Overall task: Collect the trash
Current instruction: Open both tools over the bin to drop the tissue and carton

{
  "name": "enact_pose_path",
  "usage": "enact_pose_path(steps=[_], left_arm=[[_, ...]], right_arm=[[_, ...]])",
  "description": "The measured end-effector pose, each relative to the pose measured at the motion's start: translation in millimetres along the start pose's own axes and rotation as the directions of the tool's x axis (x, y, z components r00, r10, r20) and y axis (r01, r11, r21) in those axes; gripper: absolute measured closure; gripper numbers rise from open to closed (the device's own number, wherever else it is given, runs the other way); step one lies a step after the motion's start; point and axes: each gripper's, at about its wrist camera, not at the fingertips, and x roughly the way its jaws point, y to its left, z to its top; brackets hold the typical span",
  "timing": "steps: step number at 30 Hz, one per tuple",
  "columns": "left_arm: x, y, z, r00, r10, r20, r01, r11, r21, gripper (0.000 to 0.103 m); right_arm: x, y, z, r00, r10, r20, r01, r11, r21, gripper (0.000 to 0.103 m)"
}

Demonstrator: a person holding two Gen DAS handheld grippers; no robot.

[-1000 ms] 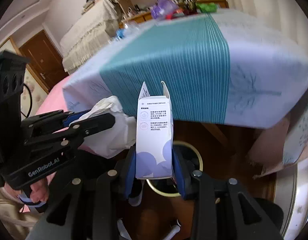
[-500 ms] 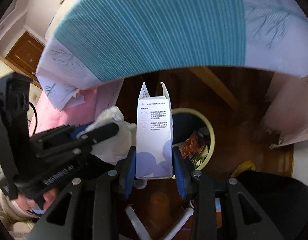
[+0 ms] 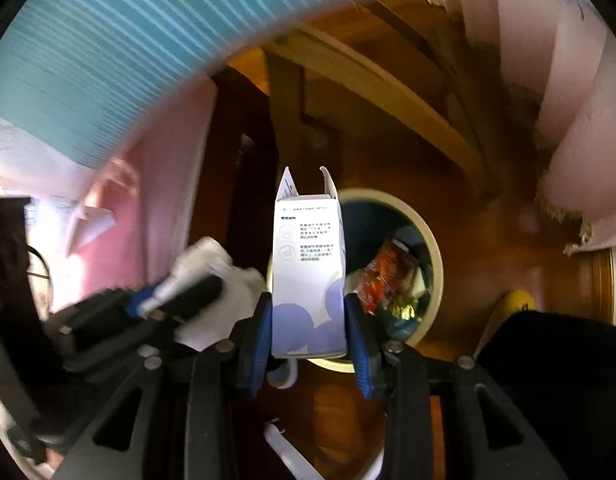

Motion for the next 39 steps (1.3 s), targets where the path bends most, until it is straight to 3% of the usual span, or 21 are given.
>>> enact_pose_path(steps=[3, 7, 21, 27, 30, 31, 32, 39], left_arm=[[7, 3, 3, 1.000, -0.002, 0.004, 0.002, 1.000, -0.001, 0.084], [11, 6, 4, 1.000, -0.008, 0.018, 0.008, 1.000, 0.002, 0.084], [30, 33, 6, 0.997, -0.081, -0.010, 0.080, 0.990, -0.115, 0.077], [35, 40, 8, 0.995, -0.096, -0.025, 0.091, 0.983, -0.157, 0.063], [35, 40, 7, 0.995, -0.096, -0.024, 0.091, 0.982, -0.163, 0.038], [35, 40, 7, 0.996, -0.090, -0.021, 0.085, 0.983, -0.165, 0.024], [35, 40, 7, 0.996, -0.083, -0.018, 0.078, 0.983, -0.167, 0.019], [34, 46, 5, 0.999, -0.025, -0.026, 0.019, 0.981, -0.195, 0.019]], right_arm=[[15, -9, -1, 0.999, -0.015, -0.035, 0.017, 0.999, 0.052, 0.068], [24, -6, 2, 0.999, -0.050, -0.019, 0.051, 0.998, 0.033, 0.068], [49, -11, 7, 0.995, -0.084, -0.054, 0.088, 0.994, 0.066, 0.067], [46, -17, 10, 0.997, -0.070, -0.024, 0.072, 0.992, 0.103, 0.066], [45, -17, 13, 0.997, -0.072, -0.005, 0.072, 0.991, 0.115, 0.066], [45, -17, 13, 0.997, -0.073, -0.004, 0.073, 0.991, 0.116, 0.066], [46, -17, 13, 0.997, -0.075, -0.006, 0.075, 0.990, 0.117, 0.065], [48, -14, 12, 0.997, -0.077, -0.018, 0.078, 0.992, 0.094, 0.059]])
